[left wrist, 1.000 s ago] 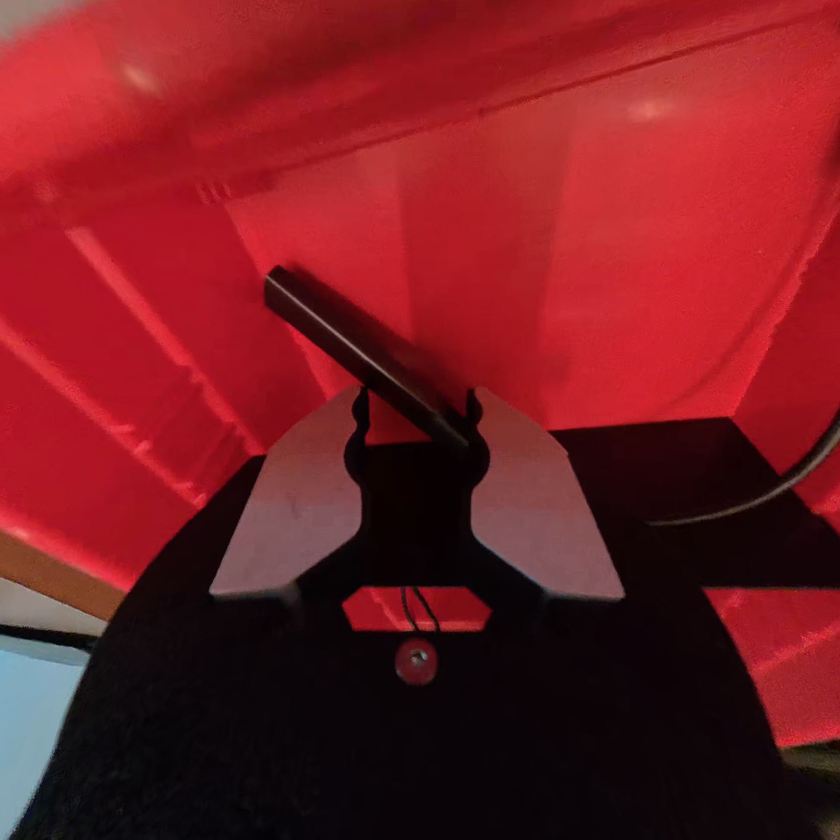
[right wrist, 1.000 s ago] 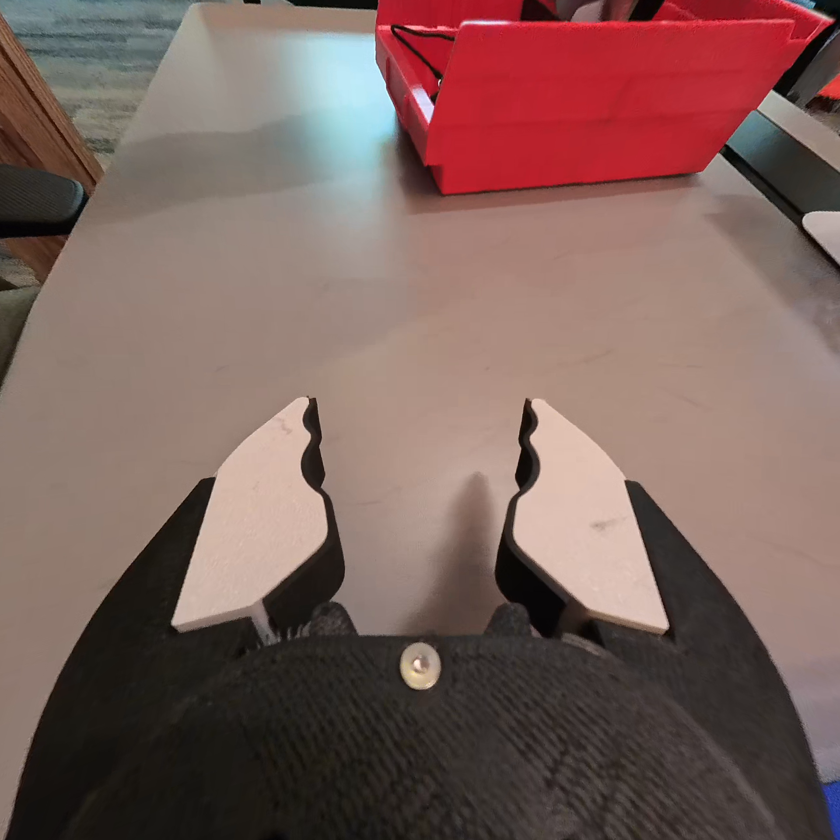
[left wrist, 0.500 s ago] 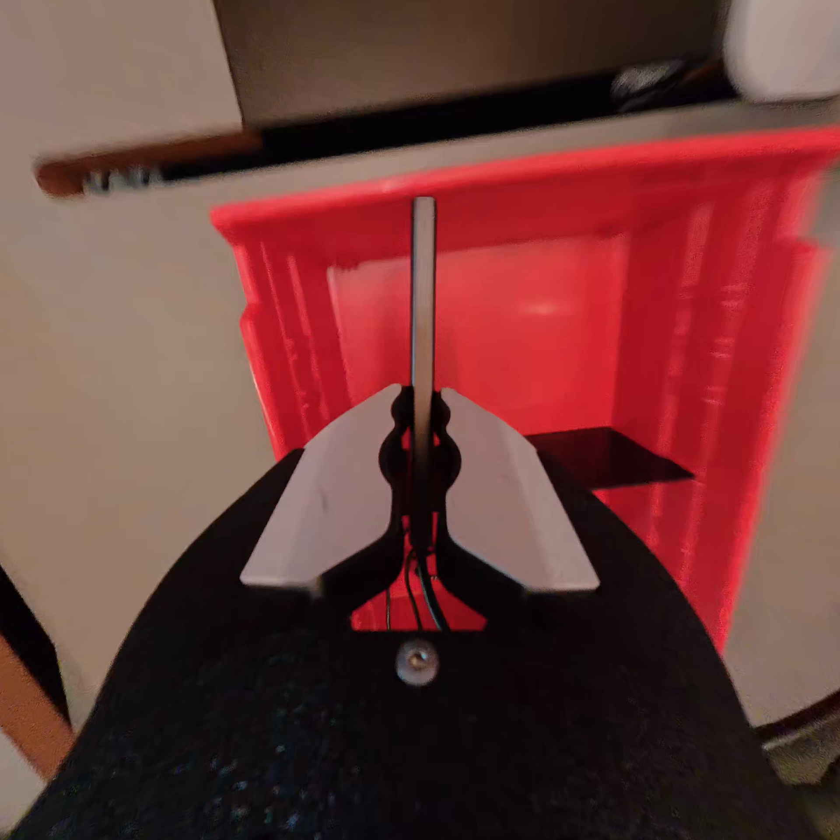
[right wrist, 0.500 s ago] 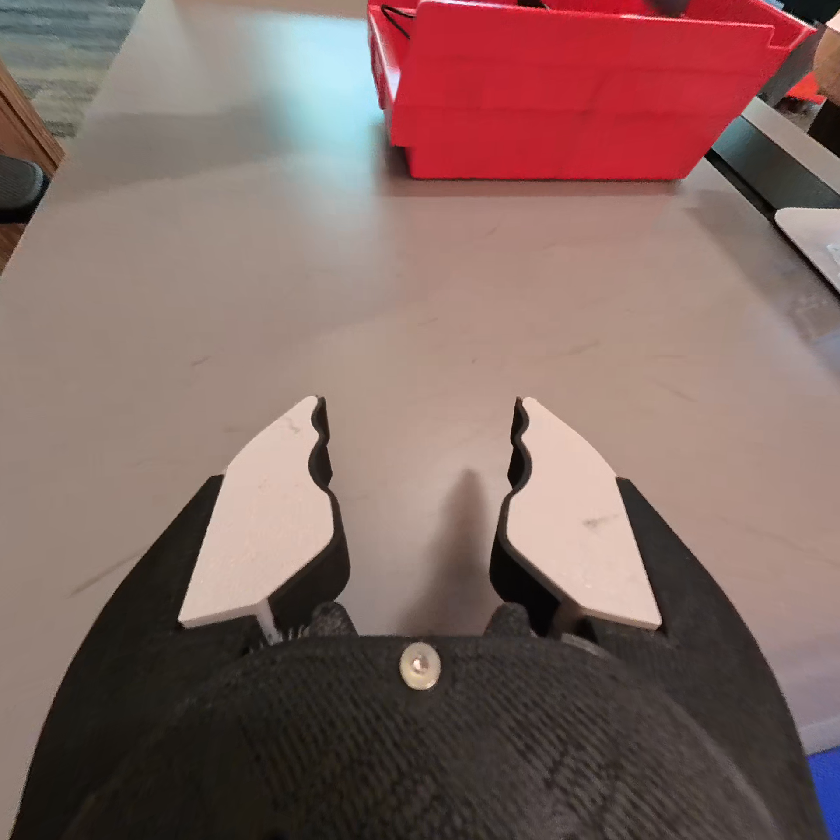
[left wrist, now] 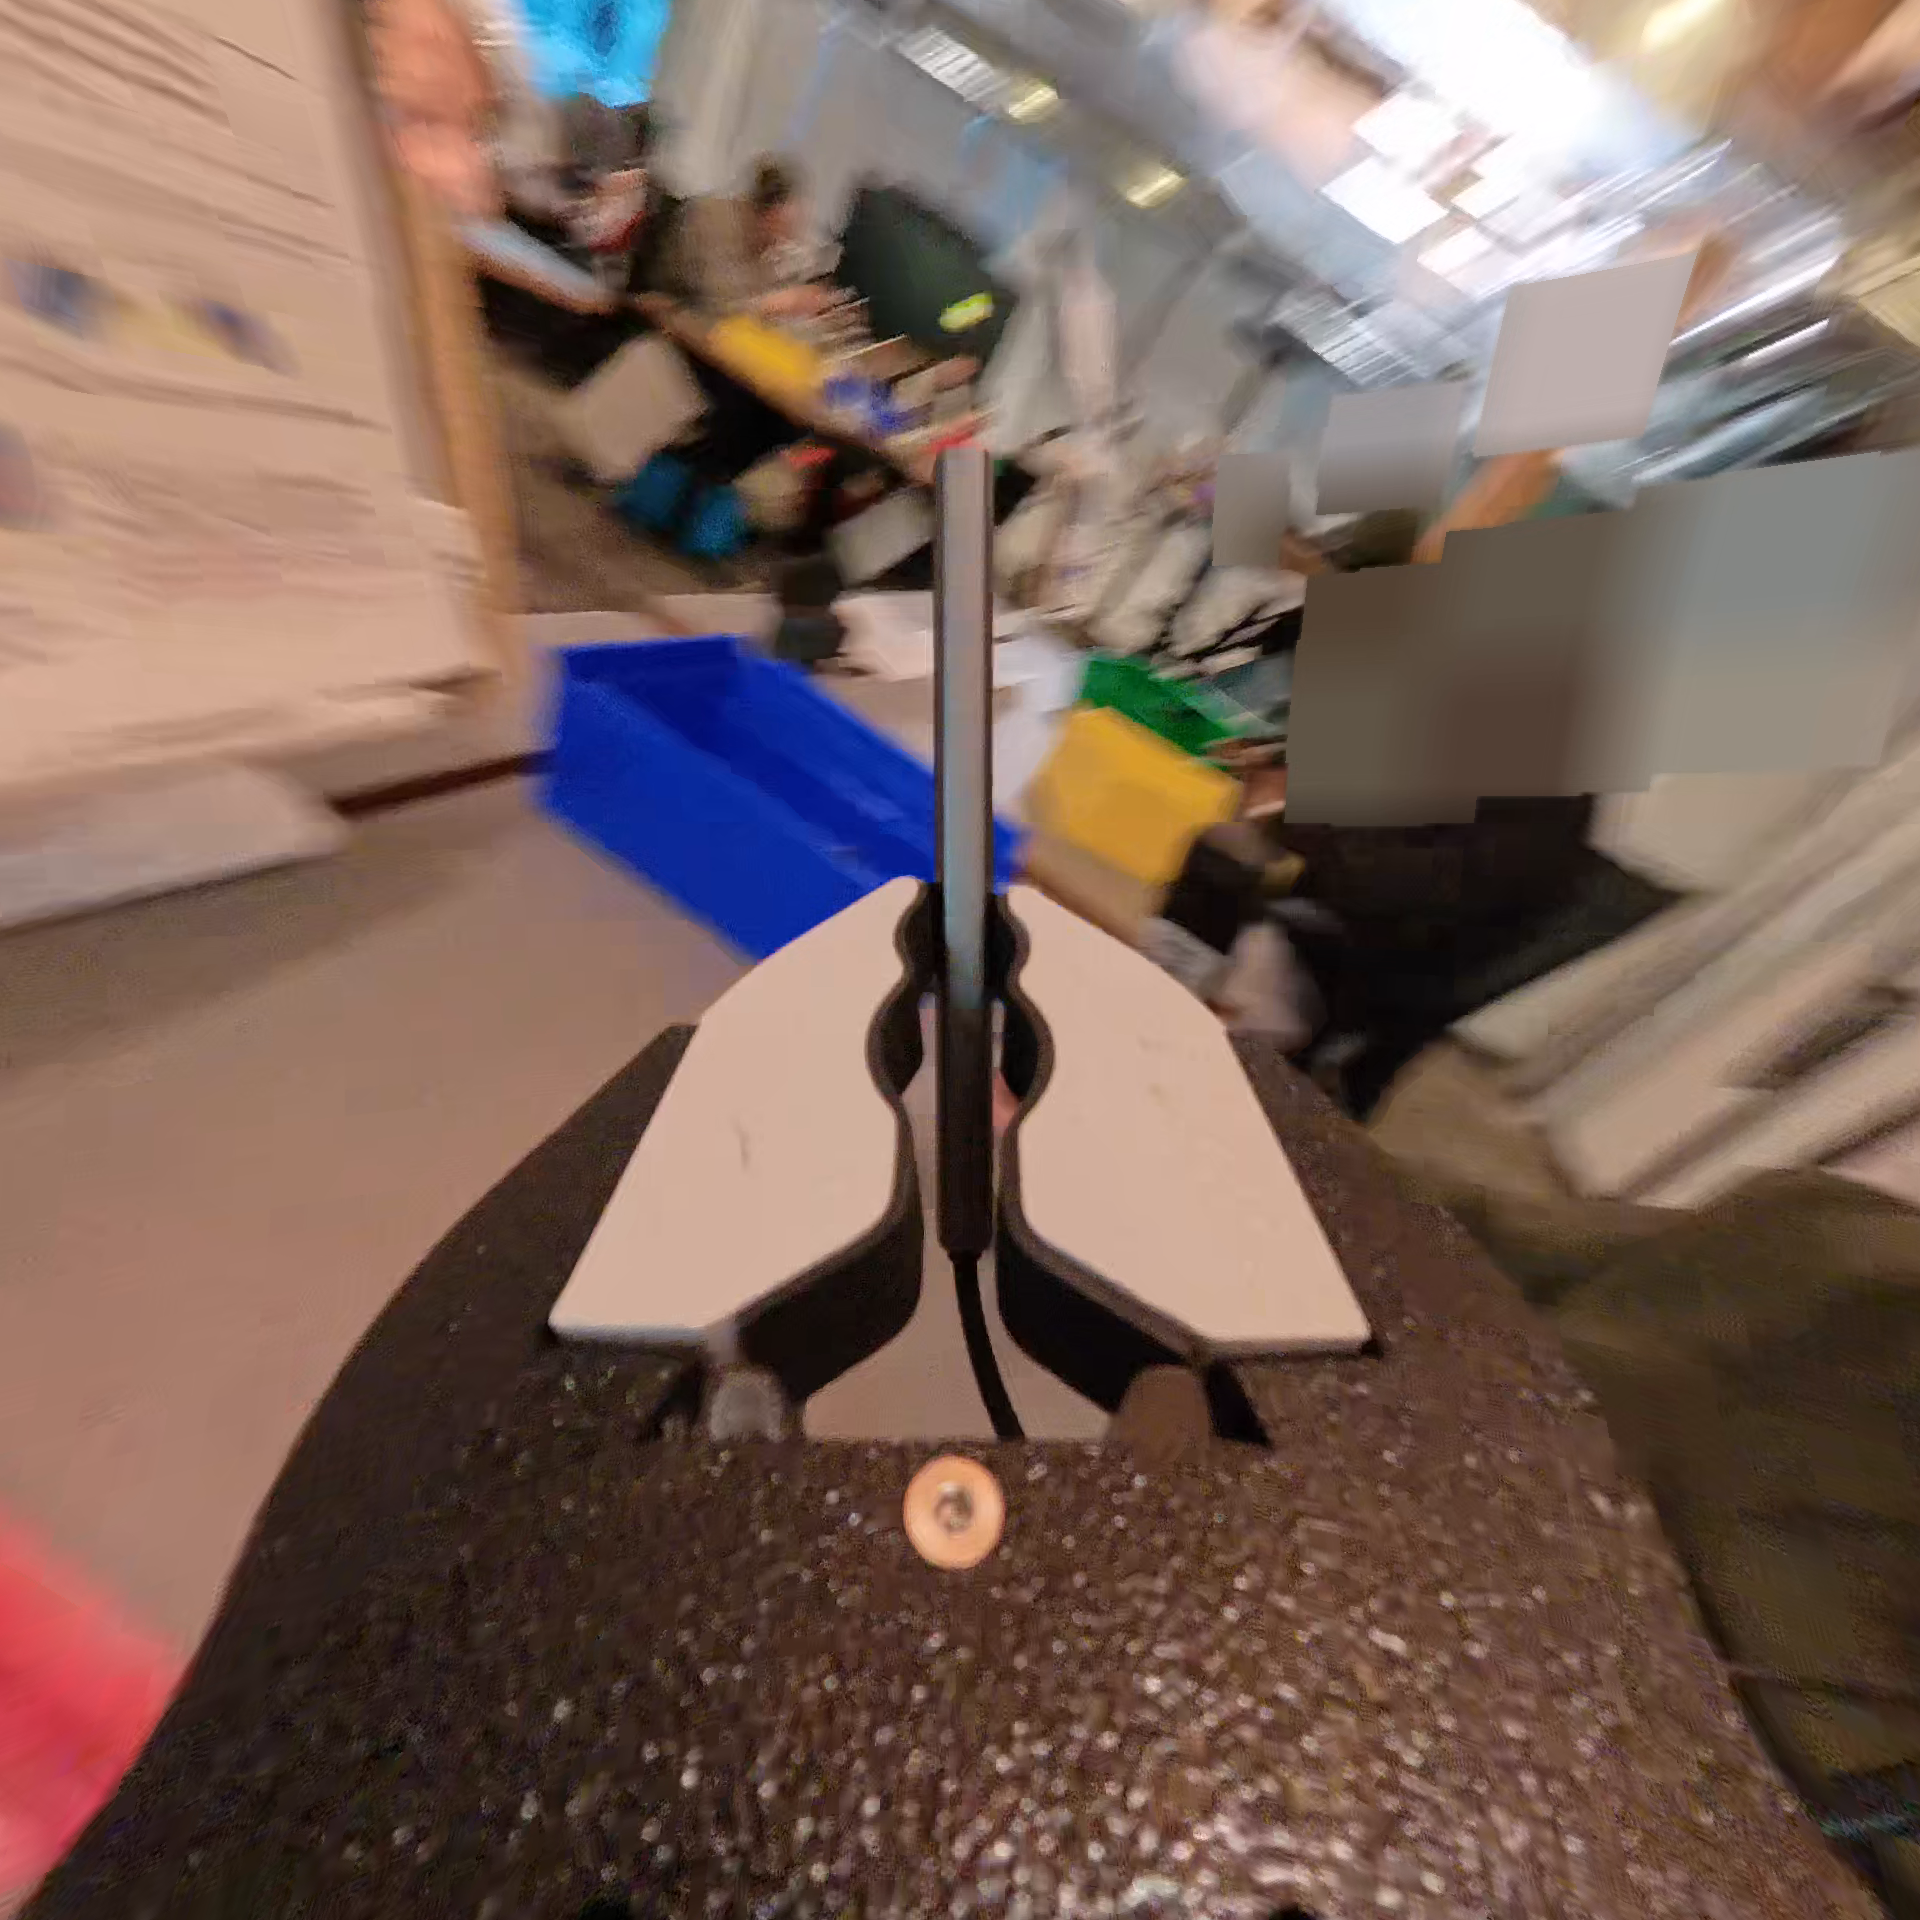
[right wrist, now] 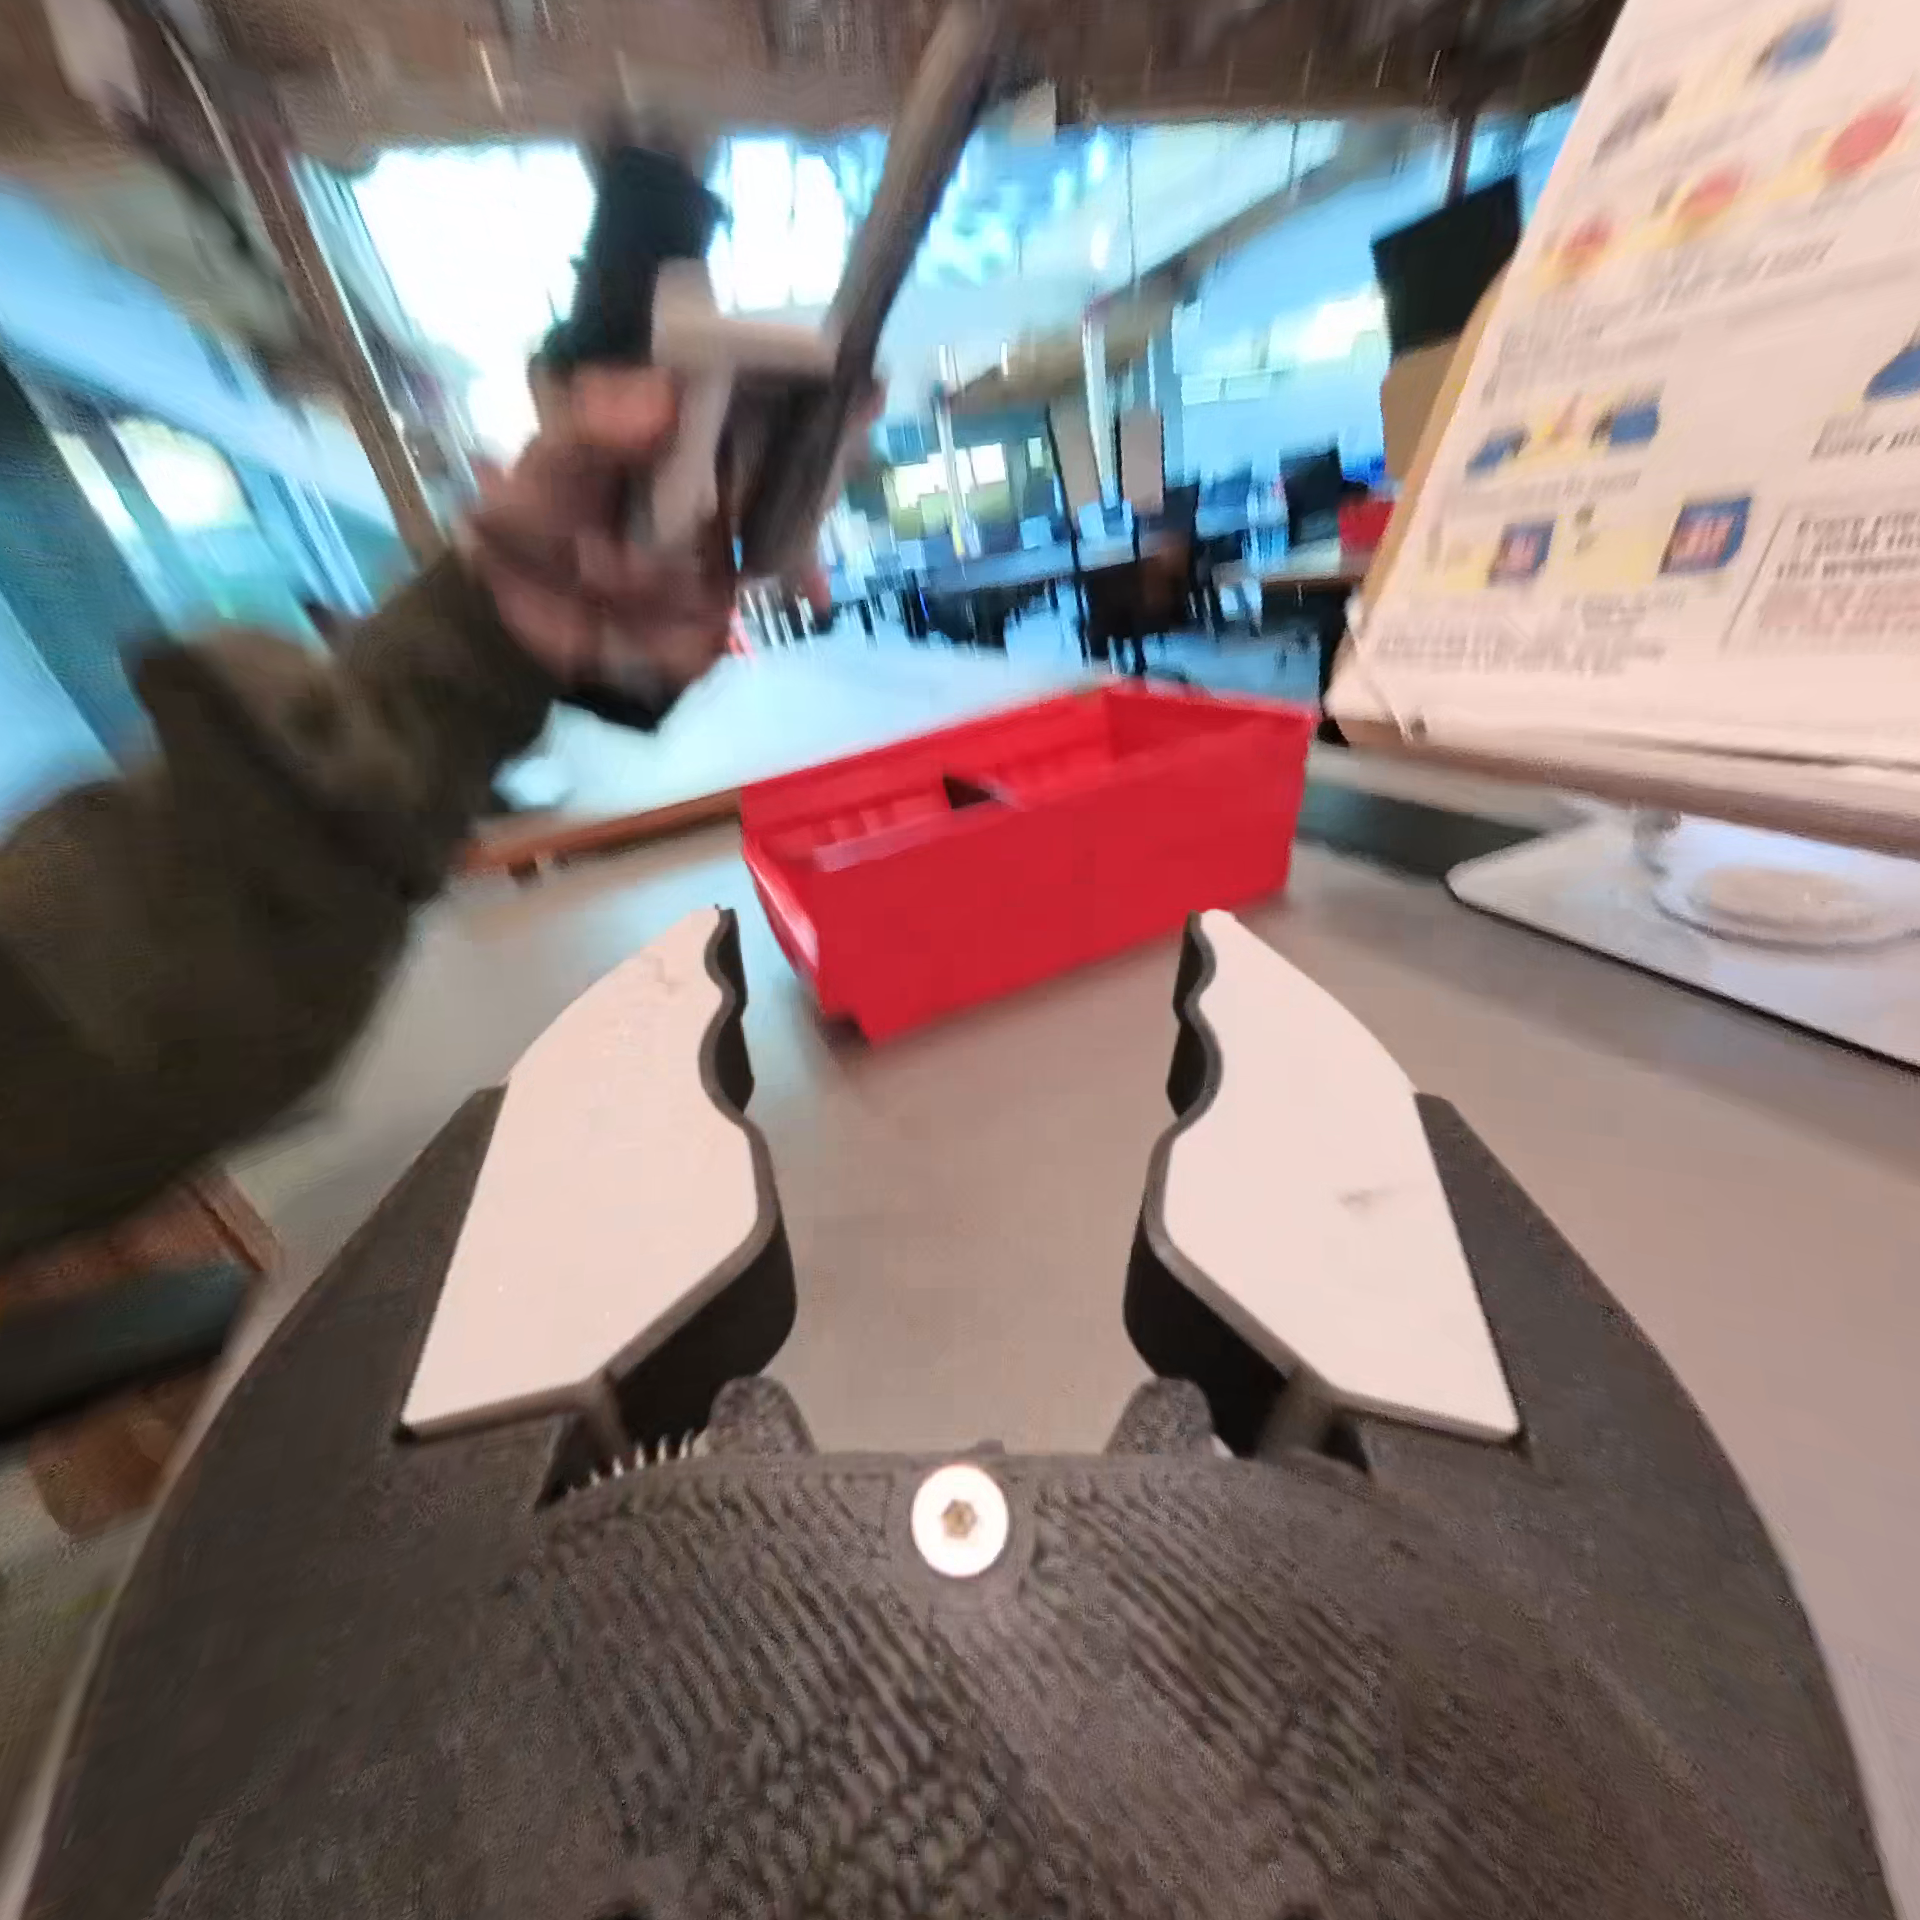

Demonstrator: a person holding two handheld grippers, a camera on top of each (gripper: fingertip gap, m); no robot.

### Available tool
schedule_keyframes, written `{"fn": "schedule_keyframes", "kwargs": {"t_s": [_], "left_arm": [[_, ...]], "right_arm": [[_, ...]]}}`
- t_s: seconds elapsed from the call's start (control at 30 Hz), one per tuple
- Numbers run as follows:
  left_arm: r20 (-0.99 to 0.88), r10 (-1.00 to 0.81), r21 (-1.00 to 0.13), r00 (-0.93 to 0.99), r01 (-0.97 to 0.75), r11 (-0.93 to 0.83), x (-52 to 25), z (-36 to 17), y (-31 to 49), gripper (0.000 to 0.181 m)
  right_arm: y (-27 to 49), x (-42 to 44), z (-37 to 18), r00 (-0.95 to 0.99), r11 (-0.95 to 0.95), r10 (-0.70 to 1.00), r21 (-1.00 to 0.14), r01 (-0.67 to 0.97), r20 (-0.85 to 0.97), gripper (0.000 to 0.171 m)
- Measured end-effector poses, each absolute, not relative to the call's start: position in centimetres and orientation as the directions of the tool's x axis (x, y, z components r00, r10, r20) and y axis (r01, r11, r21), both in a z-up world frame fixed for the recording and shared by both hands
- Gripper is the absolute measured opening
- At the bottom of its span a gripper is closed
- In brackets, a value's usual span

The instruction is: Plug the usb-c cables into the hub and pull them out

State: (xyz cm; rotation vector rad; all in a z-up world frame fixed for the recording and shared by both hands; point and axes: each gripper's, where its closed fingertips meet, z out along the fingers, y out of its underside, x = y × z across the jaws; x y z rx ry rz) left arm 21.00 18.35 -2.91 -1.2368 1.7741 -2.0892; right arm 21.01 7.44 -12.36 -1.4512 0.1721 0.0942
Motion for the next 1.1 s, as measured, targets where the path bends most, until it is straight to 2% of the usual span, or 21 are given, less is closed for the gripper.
{"fn": "schedule_keyframes", "kwargs": {"t_s": [0.03, 0.13, 0.2, 0.3, 0.37, 0.43, 0.5, 0.6, 0.7, 0.83, 0.93, 1.03, 1.1], "left_arm": [[0.542, -0.465, -0.838, -0.7, -0.408, -0.362, 19.0, -3.6, 16.2, 0.009], [0.661, -0.191, -0.721, -0.726, -0.544, -0.43, 13.6, -7.7, 11.2, 0.009], [0.717, -0.147, -0.678, -0.682, -0.633, -0.373, 11.1, -11.3, 9.0, 0.009], [0.745, -0.126, -0.66, -0.655, -0.696, -0.284, 8.7, -14.2, 7.7, 0.009], [0.743, -0.109, -0.667, -0.661, -0.716, -0.205, 7.7, -14.7, 7.5, 0.009], [0.728, -0.064, -0.685, -0.683, -0.719, -0.117, 6.5, -15.1, 7.1, 0.009], [0.73, -0.027, -0.683, -0.683, -0.73, -0.017, 5.6, -16.2, 6.4, 0.009], [0.754, 0.03, -0.657, -0.656, -0.752, 0.062, 4.9, -17.4, 5.4, 0.01], [0.778, 0.061, -0.628, -0.625, -0.773, 0.09, 4.5, -18.4, 4.9, 0.01], [0.778, 0.076, -0.628, -0.624, -0.768, 0.124, 3.6, -19.0, 4.8, 0.01], [0.762, 0.082, -0.647, -0.643, -0.75, 0.138, 3.2, -18.9, 4.8, 0.01], [0.732, 0.084, -0.681, -0.676, -0.731, 0.055, 4.1, -17.9, 5.4, 0.01], [0.725, 0.058, -0.672, -0.686, -0.723, -0.16, 6.8, -15.8, 7.1, 0.017]], "right_arm": [[7.0, 20.1, -10.7, 0.975, 0.199, -0.007, -0.956, -0.215, -0.221, 0.079], [5.6, 17.4, -8.6, 0.949, 0.282, 0.074, -0.906, -0.316, -0.307, 0.077], [4.9, 14.9, -8.8, 0.951, 0.238, 0.138, -0.923, -0.302, -0.276, 0.075], [4.2, 11.0, -10.4, 0.972, 0.089, 0.235, -0.995, -0.049, -0.027, 0.074], [4.0, 10.1, -12.4, 0.945, -0.013, 0.272, -0.982, 0.19, 0.18, 0.083], [4.1, 10.5, -13.4, 0.911, -0.046, 0.276, -0.942, 0.332, 0.307, 0.082], [4.3, 10.6, -13.4, 0.899, -0.02, 0.309, -0.943, 0.332, 0.31, 0.08], [4.2, 9.3, -13.6, 0.852, 0.049, 0.429, -0.95, 0.308, 0.299, 0.062], [3.9, 7.3, -15.7, 0.783, -0.007, 0.551, -0.937, 0.35, 0.288, 0.051], [4.4, 7.0, -16.5, 0.77, -0.019, 0.544, -0.912, 0.409, 0.334, 0.033], [4.1, 6.4, -16.5, 0.755, -0.022, 0.584, -0.925, 0.38, 0.297, 0.029], [4.2, 6.7, -16.1, 0.776, -0.029, 0.569, -0.937, 0.348, 0.271, 0.026], [4.3, 7.0, -15.1, 0.8, -0.012, 0.547, -0.953, 0.301, 0.246, 0.025]]}}
